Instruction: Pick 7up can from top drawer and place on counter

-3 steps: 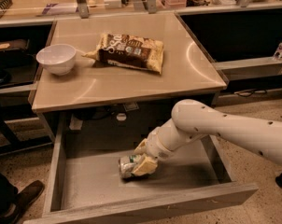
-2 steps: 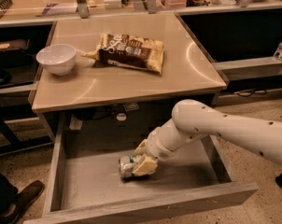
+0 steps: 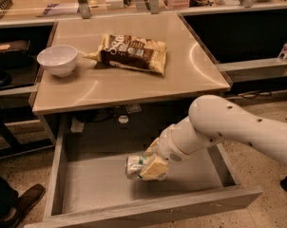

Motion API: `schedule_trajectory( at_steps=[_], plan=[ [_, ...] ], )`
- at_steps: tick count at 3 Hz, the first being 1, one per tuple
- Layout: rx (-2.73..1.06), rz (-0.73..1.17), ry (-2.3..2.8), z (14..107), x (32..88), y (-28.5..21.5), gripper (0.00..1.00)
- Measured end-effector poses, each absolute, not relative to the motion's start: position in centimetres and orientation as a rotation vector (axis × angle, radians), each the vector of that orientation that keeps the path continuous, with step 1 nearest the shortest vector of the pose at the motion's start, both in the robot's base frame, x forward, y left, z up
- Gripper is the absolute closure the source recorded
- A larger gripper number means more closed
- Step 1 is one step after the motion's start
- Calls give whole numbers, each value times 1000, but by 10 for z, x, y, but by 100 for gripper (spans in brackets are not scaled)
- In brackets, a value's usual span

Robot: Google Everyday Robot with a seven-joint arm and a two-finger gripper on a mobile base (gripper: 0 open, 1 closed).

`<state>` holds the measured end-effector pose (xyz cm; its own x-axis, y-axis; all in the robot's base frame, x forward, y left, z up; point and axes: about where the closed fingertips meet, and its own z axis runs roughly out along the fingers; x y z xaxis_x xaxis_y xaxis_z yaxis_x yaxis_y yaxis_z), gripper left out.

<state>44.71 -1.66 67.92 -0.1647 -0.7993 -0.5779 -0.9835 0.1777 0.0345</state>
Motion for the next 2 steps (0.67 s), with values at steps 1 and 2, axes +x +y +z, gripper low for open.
schedule_trajectory(
  at_steps=[1,2],
  plan=[
    [-1553,459,2124,726,431,-44,100],
    [-1454,338,2195,770,433,-78,100]
  ],
)
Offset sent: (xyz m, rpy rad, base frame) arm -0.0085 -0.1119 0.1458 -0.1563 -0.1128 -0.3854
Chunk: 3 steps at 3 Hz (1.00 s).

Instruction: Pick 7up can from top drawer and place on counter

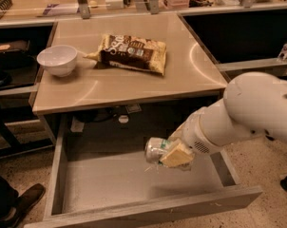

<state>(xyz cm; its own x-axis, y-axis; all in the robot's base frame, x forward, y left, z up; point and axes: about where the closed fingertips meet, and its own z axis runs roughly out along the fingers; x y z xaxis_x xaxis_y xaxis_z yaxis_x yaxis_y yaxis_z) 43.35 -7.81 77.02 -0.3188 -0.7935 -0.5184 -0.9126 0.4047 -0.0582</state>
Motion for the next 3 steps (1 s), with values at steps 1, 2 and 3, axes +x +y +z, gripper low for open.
schedule_trajectory(
  at_steps=[1,2,3],
  plan=[
    [-1375,244,2253,806,450,-115,100],
    [-1302,192,2300,832,473,-150,100],
    [-1233,144,2338,855,512,-176,100]
  ],
)
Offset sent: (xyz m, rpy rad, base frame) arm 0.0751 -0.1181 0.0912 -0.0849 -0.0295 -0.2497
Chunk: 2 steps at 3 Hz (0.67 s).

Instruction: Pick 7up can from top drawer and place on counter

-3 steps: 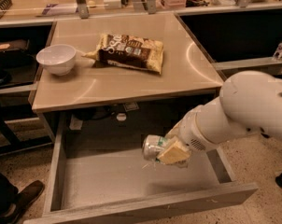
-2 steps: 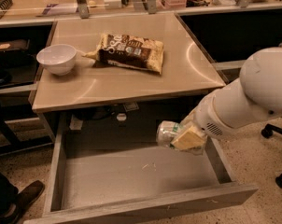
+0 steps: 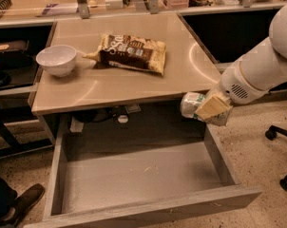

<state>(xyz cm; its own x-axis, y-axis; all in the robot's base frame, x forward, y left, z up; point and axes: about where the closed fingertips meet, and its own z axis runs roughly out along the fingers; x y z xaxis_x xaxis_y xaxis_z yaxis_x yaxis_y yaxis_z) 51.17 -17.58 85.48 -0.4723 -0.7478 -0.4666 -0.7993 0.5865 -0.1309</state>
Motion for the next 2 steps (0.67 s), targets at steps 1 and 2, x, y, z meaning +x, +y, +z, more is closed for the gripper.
schedule_trajectory(
  at_steps=[1,2],
  plan=[
    [-1233,144,2338,855,512,-176,100],
    [-1187,179,2323,861,531,-178,100]
  ],
)
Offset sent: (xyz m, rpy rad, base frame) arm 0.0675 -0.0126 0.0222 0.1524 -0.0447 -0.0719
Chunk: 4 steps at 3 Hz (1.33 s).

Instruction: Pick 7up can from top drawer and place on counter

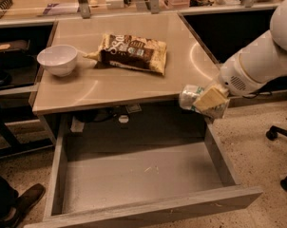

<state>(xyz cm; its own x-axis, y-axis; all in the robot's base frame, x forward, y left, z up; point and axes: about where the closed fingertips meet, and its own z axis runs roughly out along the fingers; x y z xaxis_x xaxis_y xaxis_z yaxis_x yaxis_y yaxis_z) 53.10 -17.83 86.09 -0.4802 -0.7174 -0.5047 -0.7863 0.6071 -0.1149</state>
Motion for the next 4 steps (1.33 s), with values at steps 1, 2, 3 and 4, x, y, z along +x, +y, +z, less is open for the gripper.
schedule_trajectory(
  at_steps=[1,2,3,4],
  plan=[
    [-1109,225,2308,877,573,-185,100],
    [-1065,246,2297,891,612,-188,100],
    [-1057,249,2295,895,648,-185,100],
    [-1058,255,2296,893,681,-180,100]
  ],
)
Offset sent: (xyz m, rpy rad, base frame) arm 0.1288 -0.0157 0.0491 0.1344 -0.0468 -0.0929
